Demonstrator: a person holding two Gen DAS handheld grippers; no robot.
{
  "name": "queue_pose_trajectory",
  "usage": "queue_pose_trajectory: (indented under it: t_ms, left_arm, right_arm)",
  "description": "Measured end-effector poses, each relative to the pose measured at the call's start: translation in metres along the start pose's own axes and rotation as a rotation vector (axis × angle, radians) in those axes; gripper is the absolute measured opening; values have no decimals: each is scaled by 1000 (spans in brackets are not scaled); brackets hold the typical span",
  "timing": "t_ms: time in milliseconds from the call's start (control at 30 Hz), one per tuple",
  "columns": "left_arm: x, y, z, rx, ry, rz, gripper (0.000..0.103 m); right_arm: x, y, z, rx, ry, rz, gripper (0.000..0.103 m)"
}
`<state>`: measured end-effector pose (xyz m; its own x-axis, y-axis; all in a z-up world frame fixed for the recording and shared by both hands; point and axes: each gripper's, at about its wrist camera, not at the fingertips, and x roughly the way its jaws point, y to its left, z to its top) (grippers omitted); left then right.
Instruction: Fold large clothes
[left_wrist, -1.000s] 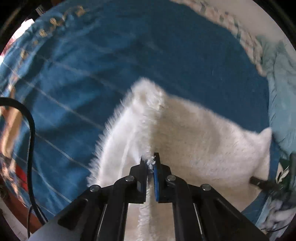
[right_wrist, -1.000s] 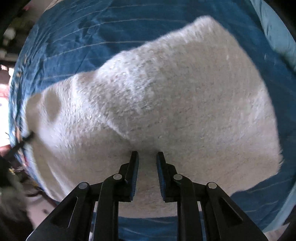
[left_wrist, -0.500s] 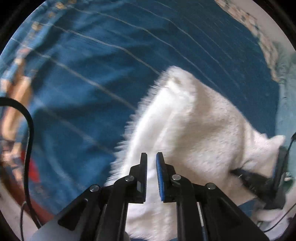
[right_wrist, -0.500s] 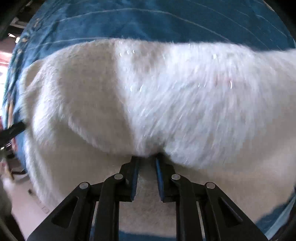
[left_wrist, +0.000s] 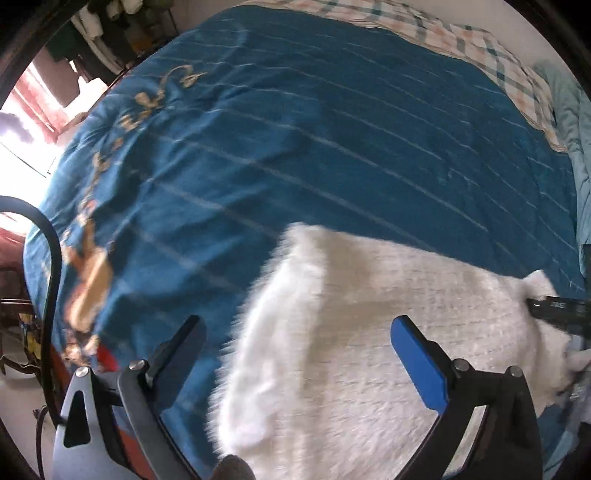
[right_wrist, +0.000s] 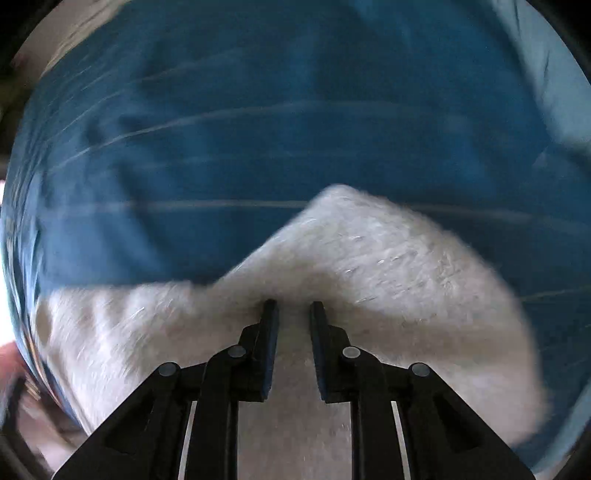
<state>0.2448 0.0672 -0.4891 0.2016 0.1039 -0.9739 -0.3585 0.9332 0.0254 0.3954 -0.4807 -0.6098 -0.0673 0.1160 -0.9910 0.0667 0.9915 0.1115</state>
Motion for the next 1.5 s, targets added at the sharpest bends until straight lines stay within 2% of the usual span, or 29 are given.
queue_pose_trajectory:
  t_ms: [67,167,233,333,400,433,500,533,600,667,767,800,900,1000,1067,1133,1200,1233,1300,1400,1433,1500]
  left_arm:
    - [1,-18,-2,31,-3,-4,102]
    - [-16,-51,-5,82,-36,-40,102]
    - [-26,-76,-12,114,-36,-76,102]
    - [-22,-116,-28,155,18,-89,102]
    - [0,-142,-41,178,73,-77,102]
    - [11,-154,-49,193,101,-58,102]
    - [45,-175,-68,233,151,0,102]
    - [53,-180,-74,244,134,19,103]
    - [55,-183,-81,240,66,23,103]
    - [53,-184,-82,246,52,22,103]
    - [49,-182,-85,222,-9,2,103]
    - [48,-180,-87,203,-39,-17,103]
    - [52,-173,-86,137,-23,-63,103]
    - [48,-172,-80,154,29,-70,103]
    - [34,-172,-75,171,50,-45,103]
    - [9,-170,-71,183,23,-9,103]
    - [-11,-164,-70,184,-16,37,103]
    - [-20,-159,-70,177,-27,61,103]
    - [-29,-148,-70,147,-25,96,103]
    - [-26,-143,-72,119,1,119,103]
    - [-23,-144,-74,120,11,124,103]
    - [-22,-150,-76,138,33,124,103]
  right_arm:
    - [-16,15,4,-98,18,-71,15]
    - [-61,16,-14,-212,-58,-35,15]
    - [-93,-7,-38,-208,-93,-2,18]
    - [-118,-46,-79,-133,-71,30,18]
    - [-117,-69,-96,-67,-45,41,18]
    - [-112,-92,-106,-36,-22,44,18]
    - [-80,-112,-118,11,47,46,18]
    - [-55,-114,-121,17,119,24,18]
    - [-13,-118,-125,29,197,-4,18]
    - [16,-112,-125,-1,224,-44,18]
    - [23,-97,-118,-33,256,-143,17]
    - [23,-98,-118,-25,267,-148,18]
    - [24,-106,-117,38,280,-117,18]
    - [12,-117,-122,57,271,-52,18]
    - [-19,-119,-125,37,195,-15,18]
    - [-66,-110,-131,-32,69,35,18]
    - [-97,-99,-137,-55,1,128,18]
    - [-103,-90,-139,-58,-4,186,18]
    - [-88,-63,-139,-87,30,243,18]
    - [-30,-38,-140,-129,104,154,18]
    - [-14,-39,-143,-121,95,139,18]
    - [-16,-41,-144,-84,70,166,18]
